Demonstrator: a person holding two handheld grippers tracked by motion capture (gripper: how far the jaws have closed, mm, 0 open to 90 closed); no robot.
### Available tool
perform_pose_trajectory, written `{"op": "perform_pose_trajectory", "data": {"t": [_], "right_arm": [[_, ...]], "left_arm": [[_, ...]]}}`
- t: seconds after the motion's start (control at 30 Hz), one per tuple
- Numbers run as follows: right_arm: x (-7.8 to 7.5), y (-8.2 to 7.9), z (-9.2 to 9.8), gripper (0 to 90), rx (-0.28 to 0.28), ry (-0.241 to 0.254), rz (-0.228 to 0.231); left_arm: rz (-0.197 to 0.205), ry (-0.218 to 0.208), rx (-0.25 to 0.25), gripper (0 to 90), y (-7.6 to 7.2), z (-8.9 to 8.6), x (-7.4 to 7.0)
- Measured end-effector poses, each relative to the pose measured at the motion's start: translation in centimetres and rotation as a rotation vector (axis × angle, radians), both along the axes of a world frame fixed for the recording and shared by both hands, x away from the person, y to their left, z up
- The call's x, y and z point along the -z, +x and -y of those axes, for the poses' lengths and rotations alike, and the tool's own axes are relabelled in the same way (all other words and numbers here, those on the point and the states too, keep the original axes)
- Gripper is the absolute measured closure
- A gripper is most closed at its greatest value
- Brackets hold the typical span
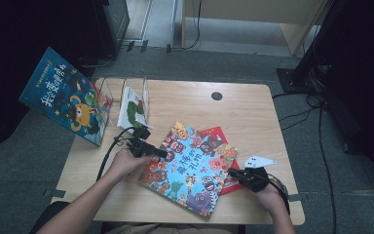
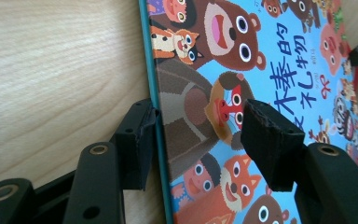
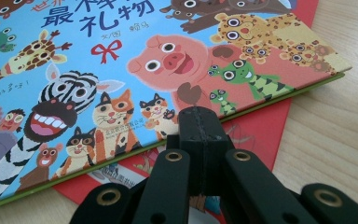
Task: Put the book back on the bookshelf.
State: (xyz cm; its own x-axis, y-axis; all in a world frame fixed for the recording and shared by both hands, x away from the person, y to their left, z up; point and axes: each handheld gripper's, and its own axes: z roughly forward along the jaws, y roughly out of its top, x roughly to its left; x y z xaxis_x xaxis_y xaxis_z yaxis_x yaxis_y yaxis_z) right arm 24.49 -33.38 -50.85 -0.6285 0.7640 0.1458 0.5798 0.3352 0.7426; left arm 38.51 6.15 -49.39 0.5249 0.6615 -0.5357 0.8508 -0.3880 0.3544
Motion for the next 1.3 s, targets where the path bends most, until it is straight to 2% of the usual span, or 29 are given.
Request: {"op": "perform_pose_trajectory", "data": {"t": [0.03, 0.1, 0.17, 0.23, 0.37, 0.5, 0.7, 0.83, 0.93, 1.2, 1.27, 1.3], "right_arm": [[0.03, 0.06, -0.09, 90.0, 0.003, 0.005, 0.0], [0.08, 0.16, -0.14, 90.0, -0.001, 0.006, 0.006], [0.11, 0.15, -0.17, 90.0, -0.001, 0.005, 0.01], [0.09, 0.12, -0.27, 90.0, -0.001, -0.001, 0.014], [0.13, 0.14, -0.34, 90.0, -0.005, -0.014, 0.017], [0.2, 0.22, -0.4, 90.0, -0.005, -0.007, 0.023], [0.2, 0.27, -0.51, 90.0, 0.0, -0.005, 0.018], [0.2, 0.41, -0.59, 90.0, 0.005, 0.0, 0.014], [0.23, 0.47, -0.6, 90.0, 0.008, 0.006, 0.012], [0.23, 0.82, -0.89, 90.0, 0.023, 0.0, 0.019], [0.23, 0.83, -0.91, 90.0, 0.027, 0.003, 0.015], [0.23, 0.84, -0.91, 90.0, 0.028, 0.003, 0.015]], "left_arm": [[0.01, 0.014, 0.009, 45.4, -0.02, 0.0, -0.07], [0.007, 0.014, 0.008, 45.4, 0.0, -0.05, -0.08], [-0.011, -0.004, -0.009, 45.8, 0.17, -0.23, 0.03], [-0.03, 0.002, -0.017, 47.8, 0.32, -0.36, 0.0], [-0.035, 0.041, 0.003, 48.3, 0.08, -0.28, -0.29], [-0.049, 0.027, -0.011, 44.8, 0.14, -0.25, -0.25], [-0.021, 0.017, -0.032, 39.5, -0.08, -0.08, -0.21], [-0.014, 0.02, -0.046, 44.2, 0.05, -0.22, -0.17], [-0.044, 0.012, -0.063, 47.7, 0.25, -0.47, -0.13], [-0.054, 0.057, -0.047, 50.4, 0.22, -0.53, -0.56], [-0.078, 0.033, -0.063, 50.7, 0.32, -0.79, -0.62], [-0.073, 0.031, -0.06, 52.0, 0.34, -0.89, -0.69]]}}
